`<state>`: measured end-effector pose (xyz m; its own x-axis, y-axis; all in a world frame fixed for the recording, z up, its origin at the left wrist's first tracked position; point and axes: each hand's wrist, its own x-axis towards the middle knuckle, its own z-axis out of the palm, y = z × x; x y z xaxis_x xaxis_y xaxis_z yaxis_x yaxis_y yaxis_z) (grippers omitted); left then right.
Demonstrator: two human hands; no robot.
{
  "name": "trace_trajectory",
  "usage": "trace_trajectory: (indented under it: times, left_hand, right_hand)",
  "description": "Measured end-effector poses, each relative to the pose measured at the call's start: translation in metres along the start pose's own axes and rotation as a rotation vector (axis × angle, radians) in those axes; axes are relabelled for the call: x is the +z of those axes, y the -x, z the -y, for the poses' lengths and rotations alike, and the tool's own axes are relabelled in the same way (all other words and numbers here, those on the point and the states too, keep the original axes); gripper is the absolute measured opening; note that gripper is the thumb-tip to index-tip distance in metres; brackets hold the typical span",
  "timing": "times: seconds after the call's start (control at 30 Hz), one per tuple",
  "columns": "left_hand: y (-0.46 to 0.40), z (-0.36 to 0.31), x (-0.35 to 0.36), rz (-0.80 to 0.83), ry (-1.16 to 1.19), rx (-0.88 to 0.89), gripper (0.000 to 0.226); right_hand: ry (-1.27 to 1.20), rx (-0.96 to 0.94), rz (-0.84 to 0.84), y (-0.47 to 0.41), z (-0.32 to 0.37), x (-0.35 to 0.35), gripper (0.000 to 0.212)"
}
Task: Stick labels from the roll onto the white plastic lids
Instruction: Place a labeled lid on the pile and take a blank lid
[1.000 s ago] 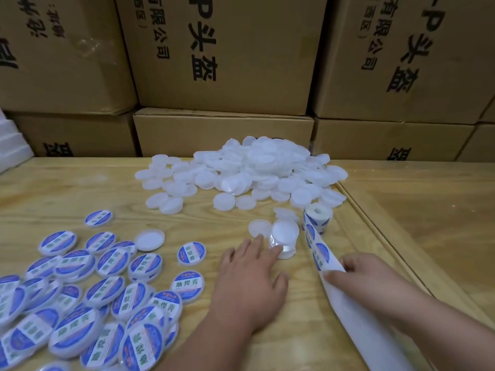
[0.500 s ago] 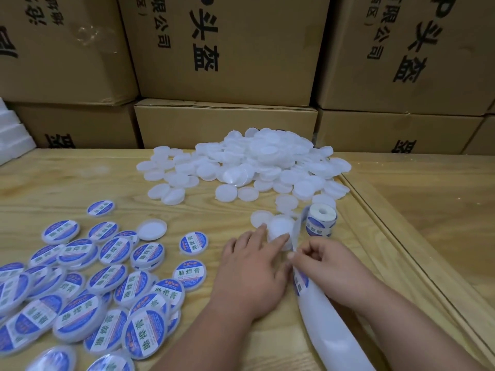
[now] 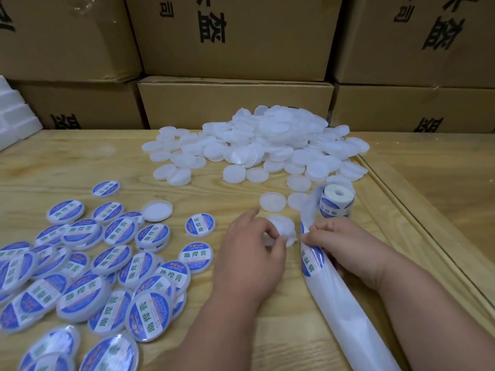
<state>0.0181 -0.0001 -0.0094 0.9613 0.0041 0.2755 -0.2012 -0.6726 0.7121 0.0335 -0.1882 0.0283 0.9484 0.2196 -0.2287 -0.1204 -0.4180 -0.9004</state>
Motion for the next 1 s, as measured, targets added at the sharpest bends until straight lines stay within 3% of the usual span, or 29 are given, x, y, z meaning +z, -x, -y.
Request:
trace_trajectory:
  times: [0.1, 0.27, 0.4, 0.43, 0.53, 0.6, 0.73, 0.9, 1.0]
  left_hand:
    - [0.003, -0.001, -0.006, -0.090, 0.197, -0.070, 0.015]
    - [0.000, -0.003, -0.013, -0.070, 0.476, -0.136, 0.021]
    - [-0.006, -0.010, -0.012, -0.060, 0.628, -0.105, 0.004]
    - [-0.007, -0.011, -0.011, -0.056, 0.647, -0.094, 0.008]
    - [-0.008, -0.013, -0.011, -0.048, 0.685, -0.074, 0.020]
    - [-0.008, -0.013, -0.012, -0.030, 0.697, -0.073, 0.016]
    - [-0.009, -0.013, -0.010, 0.039, 0.555, -0.051, 0.012]
    - [-0.007, -0.011, -0.010, 0.195, 0.445, -0.011, 0.018]
    - [-0.008, -0.012, -0.010, 0.225, 0.429, 0.004, 0.023]
  right_hand:
    - [-0.018, -0.099, -0.018, 0.010, -0.008, 0.003, 0.047]
    - [-0.097, -0.167, 0.010, 0.014, -0.010, 0.007, 0.025]
    - [-0.143, -0.175, 0.001, 0.010, -0.012, 0.003, 0.037]
    - [-0.155, -0.171, -0.004, 0.009, -0.013, 0.002, 0.040]
    - [-0.207, -0.151, -0.031, 0.008, -0.016, 0.000, 0.044]
    - [-0.239, -0.120, -0.064, 0.007, -0.017, -0.002, 0.048]
    - [-0.236, -0.046, -0.165, -0.001, -0.011, 0.004, 0.034]
    - [-0.340, -0.012, -0.444, -0.003, -0.013, 0.025, 0.051]
    - [-0.393, -0.027, -0.380, 0.003, -0.011, 0.025, 0.067]
